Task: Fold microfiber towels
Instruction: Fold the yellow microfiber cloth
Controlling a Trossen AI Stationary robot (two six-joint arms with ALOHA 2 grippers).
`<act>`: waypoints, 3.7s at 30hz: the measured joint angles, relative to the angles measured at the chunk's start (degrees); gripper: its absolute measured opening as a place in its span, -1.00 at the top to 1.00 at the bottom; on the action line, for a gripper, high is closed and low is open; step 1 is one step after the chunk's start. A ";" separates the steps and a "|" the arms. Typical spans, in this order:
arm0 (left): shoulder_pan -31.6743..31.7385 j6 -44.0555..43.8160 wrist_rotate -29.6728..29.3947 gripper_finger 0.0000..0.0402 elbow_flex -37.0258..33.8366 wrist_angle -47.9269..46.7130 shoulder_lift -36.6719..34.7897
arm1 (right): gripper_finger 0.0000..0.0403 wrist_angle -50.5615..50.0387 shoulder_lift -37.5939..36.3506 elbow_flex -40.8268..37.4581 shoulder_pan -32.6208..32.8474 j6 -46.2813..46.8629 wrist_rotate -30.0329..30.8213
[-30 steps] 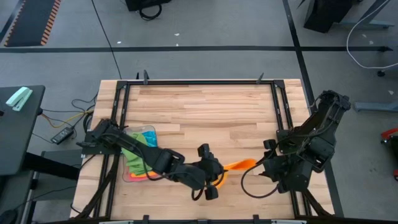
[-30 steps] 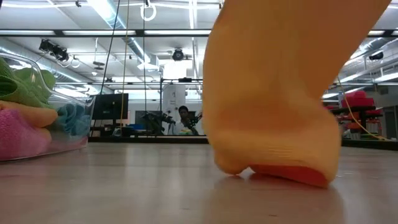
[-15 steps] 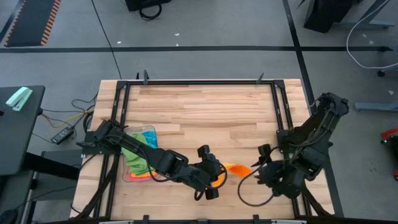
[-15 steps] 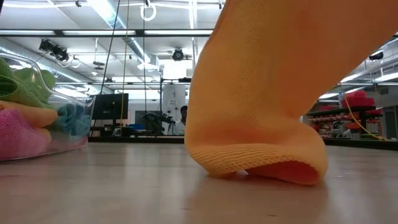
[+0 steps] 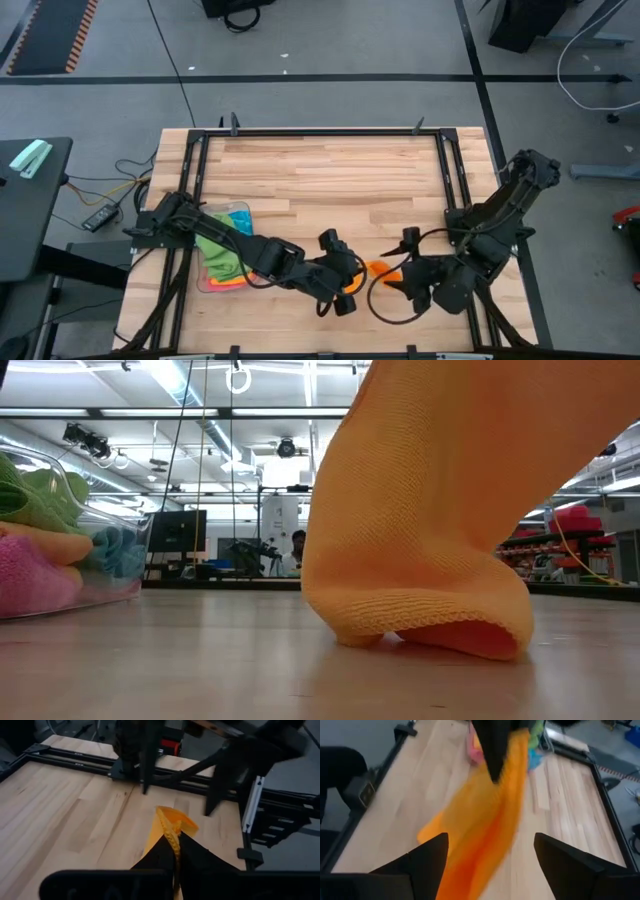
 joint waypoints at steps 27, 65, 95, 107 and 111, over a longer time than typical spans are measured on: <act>1.42 0.08 -1.59 0.94 0.00 -0.32 0.00 | 0.10 6.91 -0.04 -8.96 -10.59 0.41 -9.01; 0.28 -0.72 -0.80 0.88 0.00 -6.87 0.00 | 0.91 -3.55 -0.04 -13.95 -6.82 11.21 -20.40; 5.58 21.72 0.20 0.94 0.00 -8.90 0.00 | 0.97 -28.96 -0.02 3.13 -12.84 1.99 -11.83; 13.48 50.34 -15.91 0.90 0.11 3.23 -5.05 | 0.96 -30.57 -0.05 8.28 -28.34 -15.95 22.45; 12.42 46.50 -14.09 0.90 0.11 -2.41 -5.44 | 0.95 -28.40 -0.11 8.80 -27.39 -17.19 14.77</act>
